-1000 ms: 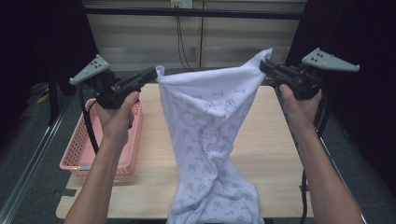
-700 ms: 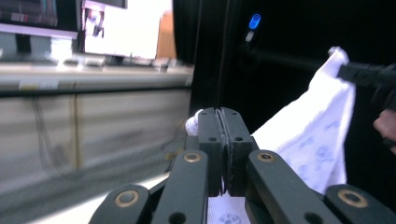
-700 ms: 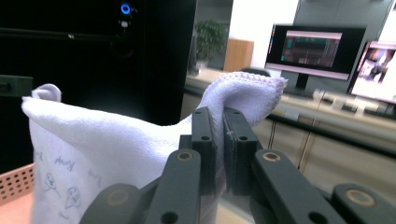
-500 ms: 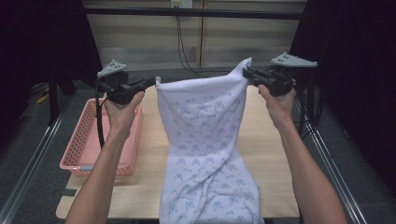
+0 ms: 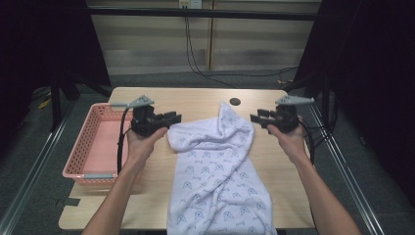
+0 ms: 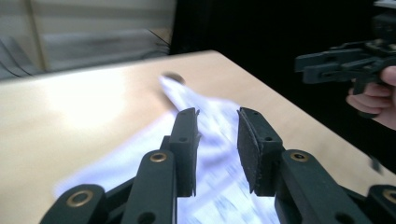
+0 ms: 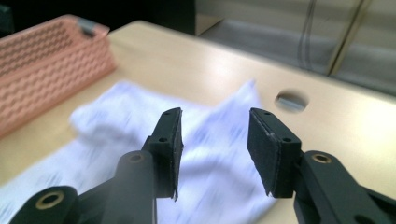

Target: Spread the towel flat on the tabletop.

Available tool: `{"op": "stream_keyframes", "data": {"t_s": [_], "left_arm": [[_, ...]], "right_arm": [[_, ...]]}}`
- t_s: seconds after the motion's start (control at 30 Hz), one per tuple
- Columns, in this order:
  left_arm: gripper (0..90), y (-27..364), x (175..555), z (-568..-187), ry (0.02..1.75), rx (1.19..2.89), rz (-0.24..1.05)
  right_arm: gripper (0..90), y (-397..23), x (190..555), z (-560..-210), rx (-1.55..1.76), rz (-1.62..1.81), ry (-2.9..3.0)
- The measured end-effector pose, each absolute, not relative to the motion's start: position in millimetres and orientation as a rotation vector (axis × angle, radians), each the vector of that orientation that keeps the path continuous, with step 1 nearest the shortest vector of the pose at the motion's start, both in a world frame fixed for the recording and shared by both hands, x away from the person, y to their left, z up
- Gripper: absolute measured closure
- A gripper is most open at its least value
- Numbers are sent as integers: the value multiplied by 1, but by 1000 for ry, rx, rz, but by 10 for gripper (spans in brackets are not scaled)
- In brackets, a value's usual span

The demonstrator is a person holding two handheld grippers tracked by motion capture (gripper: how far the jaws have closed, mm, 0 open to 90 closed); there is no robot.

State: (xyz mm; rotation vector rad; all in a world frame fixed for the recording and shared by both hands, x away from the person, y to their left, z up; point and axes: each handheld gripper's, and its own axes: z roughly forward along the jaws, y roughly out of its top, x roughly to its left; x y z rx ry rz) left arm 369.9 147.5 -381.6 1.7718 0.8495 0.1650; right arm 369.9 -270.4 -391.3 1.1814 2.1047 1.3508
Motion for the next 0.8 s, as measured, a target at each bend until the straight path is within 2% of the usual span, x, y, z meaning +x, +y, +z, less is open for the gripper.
{"op": "stream_keyframes", "data": {"t_s": [0.33, 0.5, 0.6, 0.67, 0.73, 0.77, 0.8], "left_arm": [[734, 145, 303, -448, 804, 1943, -2], [713, 146, 282, -475, 809, 2026, -86], [677, 144, 278, -477, 785, 2049, -85], [669, 144, 275, -482, 794, 2061, -100], [646, 143, 272, -486, 796, 2097, -86], [627, 143, 269, -487, 792, 2102, -89], [627, 143, 269, -487, 792, 2102, -89]], "right_arm": [[585, -258, 286, -469, 1122, 1279, 2422], [529, -254, 276, -494, 1117, 1136, 2518], [539, -251, 278, -500, 1083, 1098, 2513], [617, -247, 279, -500, 1050, 1060, 2505], [812, -247, 275, -498, 1020, 1019, 2511], [881, -253, 271, -497, 1037, 1006, 2521], [881, -253, 271, -497, 1037, 1006, 2521]]}}
